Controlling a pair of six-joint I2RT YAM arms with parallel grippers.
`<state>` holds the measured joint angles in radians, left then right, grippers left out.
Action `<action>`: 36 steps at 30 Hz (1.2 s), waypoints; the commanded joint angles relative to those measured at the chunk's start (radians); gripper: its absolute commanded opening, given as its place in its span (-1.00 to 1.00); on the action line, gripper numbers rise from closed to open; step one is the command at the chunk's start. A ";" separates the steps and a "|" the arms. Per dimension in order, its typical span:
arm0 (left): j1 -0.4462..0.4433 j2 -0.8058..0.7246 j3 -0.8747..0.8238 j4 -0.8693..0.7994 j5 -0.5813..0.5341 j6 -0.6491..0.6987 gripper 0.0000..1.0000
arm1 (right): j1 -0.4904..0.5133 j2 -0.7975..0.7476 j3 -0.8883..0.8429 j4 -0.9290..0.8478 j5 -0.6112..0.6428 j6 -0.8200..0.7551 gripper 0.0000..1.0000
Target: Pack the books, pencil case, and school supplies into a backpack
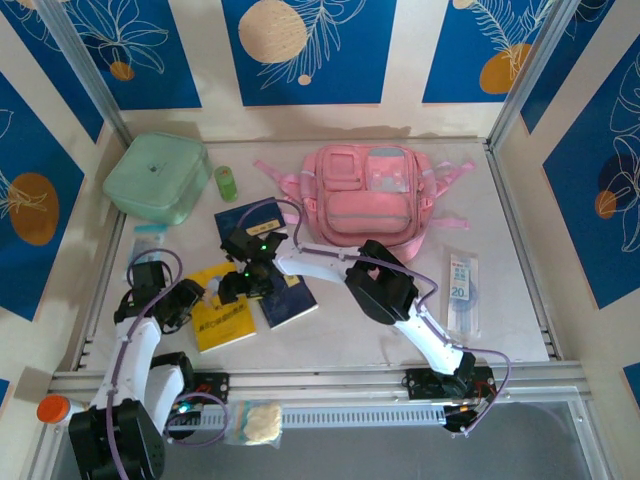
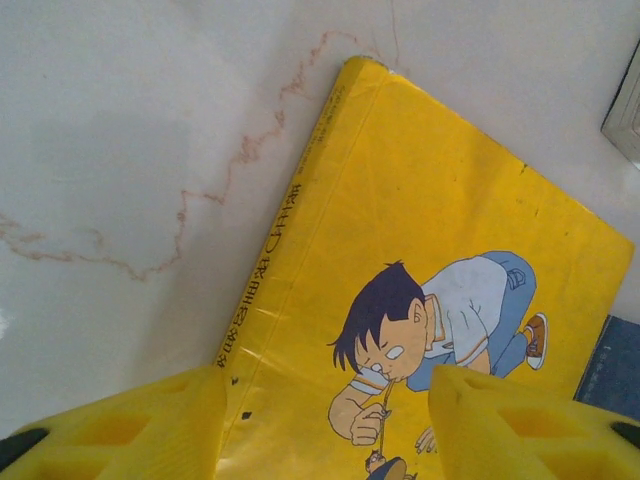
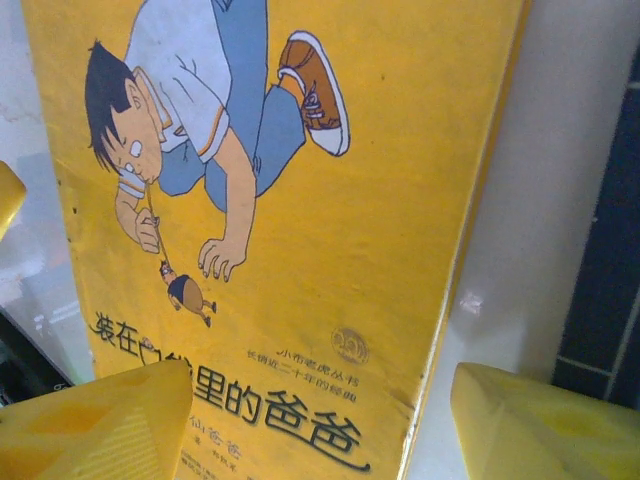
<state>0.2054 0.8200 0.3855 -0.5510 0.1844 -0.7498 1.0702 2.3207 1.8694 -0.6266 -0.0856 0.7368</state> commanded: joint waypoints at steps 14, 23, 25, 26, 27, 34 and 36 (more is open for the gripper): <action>-0.009 0.044 -0.044 0.061 0.037 0.039 0.02 | 0.017 0.060 0.132 -0.058 -0.041 -0.001 0.38; -0.009 0.058 -0.071 0.077 0.004 0.026 0.02 | 0.003 -0.008 0.113 -0.021 -0.120 0.023 0.31; -0.007 0.068 -0.067 0.076 0.004 0.028 0.02 | -0.002 -0.014 0.108 -0.006 -0.151 0.035 0.27; -0.008 0.072 -0.065 0.076 0.003 0.029 0.02 | -0.003 -0.019 0.105 -0.002 -0.158 0.040 0.25; -0.007 0.075 -0.065 0.077 0.003 0.029 0.02 | -0.003 -0.025 0.101 0.006 -0.164 0.042 0.23; -0.009 0.080 -0.066 0.083 0.006 0.027 0.02 | -0.019 -0.060 0.061 0.063 -0.216 0.080 0.13; -0.008 0.079 -0.066 0.085 0.006 0.028 0.02 | -0.022 -0.057 0.060 0.057 -0.212 0.082 0.09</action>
<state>0.2008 0.8806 0.3447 -0.4541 0.2127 -0.7315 1.0466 2.3089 1.9427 -0.6300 -0.2214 0.7971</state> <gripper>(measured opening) 0.512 0.553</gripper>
